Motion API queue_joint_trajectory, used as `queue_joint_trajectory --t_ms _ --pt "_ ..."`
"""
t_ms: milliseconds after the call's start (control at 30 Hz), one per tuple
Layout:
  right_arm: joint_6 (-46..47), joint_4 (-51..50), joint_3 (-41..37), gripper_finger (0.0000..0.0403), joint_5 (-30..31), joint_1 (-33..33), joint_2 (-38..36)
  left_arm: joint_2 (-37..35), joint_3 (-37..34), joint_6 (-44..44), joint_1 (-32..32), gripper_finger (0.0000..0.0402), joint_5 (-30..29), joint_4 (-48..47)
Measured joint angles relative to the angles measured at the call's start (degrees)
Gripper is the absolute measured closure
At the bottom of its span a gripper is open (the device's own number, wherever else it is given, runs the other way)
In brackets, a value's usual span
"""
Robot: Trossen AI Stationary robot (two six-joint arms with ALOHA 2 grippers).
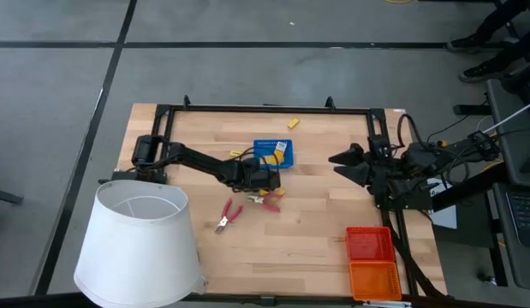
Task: Pick & Place School Supplies
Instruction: Put the yellow crayon box into the blue bin
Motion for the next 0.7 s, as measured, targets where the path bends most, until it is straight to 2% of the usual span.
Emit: queue_joint_trajectory --t_ms 300,700 --pt "-1.6 -0.1 0.0 0.0135 0.0 1.4 -1.8 0.0 0.0 0.2 1.5 0.0178 0.7 -0.8" --pt "-1.9 -0.1 0.0 0.0135 0.0 1.4 -2.1 1.9 0.2 2.1 2.1 0.0178 4.4 0.3"
